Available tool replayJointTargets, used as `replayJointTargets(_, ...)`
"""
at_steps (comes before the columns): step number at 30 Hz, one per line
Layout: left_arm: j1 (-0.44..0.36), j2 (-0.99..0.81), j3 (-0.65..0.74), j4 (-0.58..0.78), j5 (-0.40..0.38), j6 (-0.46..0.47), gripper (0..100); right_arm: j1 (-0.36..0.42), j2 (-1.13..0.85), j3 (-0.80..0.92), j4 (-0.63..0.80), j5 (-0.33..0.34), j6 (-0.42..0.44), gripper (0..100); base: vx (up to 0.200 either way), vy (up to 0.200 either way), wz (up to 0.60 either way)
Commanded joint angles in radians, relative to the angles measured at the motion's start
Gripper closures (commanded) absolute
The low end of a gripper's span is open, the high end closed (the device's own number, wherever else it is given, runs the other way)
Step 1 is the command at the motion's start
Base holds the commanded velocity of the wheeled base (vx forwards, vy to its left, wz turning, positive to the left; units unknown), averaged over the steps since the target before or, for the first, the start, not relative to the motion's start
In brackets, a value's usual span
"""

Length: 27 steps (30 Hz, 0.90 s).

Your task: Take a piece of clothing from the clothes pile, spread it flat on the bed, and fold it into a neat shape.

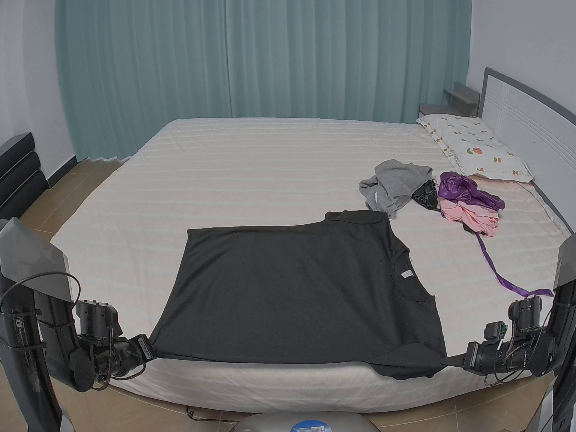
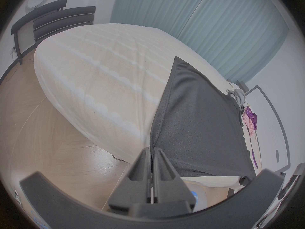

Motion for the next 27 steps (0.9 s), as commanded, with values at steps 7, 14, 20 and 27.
replayJointTargets(7,0.001,0.004,0.023,-0.002,0.000,0.034,100,-0.027,-0.073,0.017,0.056,0.030,-0.014,100,0.000,0.000,0.00)
replayJointTargets(14,0.006,-0.005,0.057,-0.002,0.000,0.087,100,-0.056,-0.122,0.017,0.156,0.050,-0.095,100,0.000,0.000,0.00)
replayJointTargets(20,0.006,-0.004,0.087,-0.002,0.002,0.140,100,-0.065,-0.165,0.017,0.251,0.055,-0.155,100,0.000,0.000,0.00)
replayJointTargets(27,0.006,-0.015,0.124,0.006,0.006,0.202,100,-0.082,-0.231,0.017,0.354,0.060,-0.226,100,0.000,0.000,0.00)
